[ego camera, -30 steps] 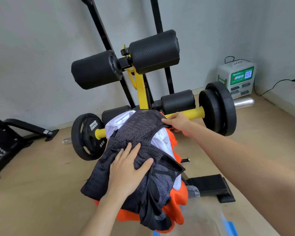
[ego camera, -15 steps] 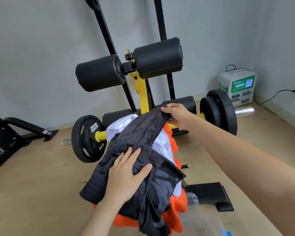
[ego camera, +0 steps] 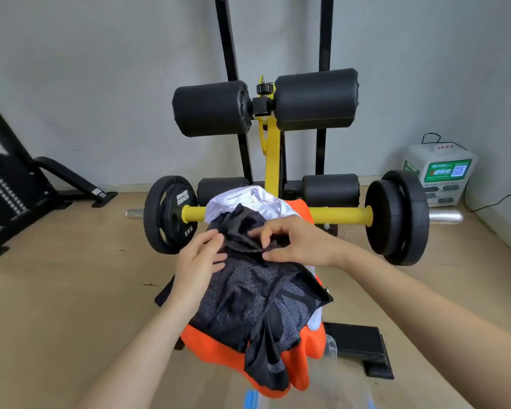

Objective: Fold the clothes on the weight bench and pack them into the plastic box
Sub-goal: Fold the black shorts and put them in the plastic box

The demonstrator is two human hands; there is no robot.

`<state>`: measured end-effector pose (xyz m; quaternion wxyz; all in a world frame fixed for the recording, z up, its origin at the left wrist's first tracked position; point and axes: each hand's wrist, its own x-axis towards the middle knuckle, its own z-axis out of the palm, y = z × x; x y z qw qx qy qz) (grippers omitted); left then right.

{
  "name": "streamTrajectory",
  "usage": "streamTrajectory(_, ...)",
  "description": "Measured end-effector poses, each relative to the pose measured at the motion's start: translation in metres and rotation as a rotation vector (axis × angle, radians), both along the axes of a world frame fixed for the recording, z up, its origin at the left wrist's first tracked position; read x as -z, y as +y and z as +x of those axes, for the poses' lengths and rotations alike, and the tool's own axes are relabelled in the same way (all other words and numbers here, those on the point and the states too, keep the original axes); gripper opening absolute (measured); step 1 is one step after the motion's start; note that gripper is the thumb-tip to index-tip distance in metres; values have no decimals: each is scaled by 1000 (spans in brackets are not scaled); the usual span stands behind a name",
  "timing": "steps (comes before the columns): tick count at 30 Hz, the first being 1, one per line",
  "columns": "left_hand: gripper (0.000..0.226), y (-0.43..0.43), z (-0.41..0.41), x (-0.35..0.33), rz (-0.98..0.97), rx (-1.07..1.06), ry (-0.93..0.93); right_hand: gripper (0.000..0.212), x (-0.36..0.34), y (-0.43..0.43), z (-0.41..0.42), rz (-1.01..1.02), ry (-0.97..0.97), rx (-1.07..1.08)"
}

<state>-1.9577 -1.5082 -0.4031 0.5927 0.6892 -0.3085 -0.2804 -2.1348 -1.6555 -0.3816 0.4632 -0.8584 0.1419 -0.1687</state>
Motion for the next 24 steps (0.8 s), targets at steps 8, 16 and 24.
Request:
streamTrajectory(8,39,-24,-6,-8,23,-8,-221,18,25,17,-1,-287,-67,195)
streamTrajectory(16,28,-13,25,-35,-59,-62,20,10,3,22,2,-393,-179,417)
streamTrajectory(24,30,40,49,-46,13,-78,-36,16,-11,74,12,-482,-184,239)
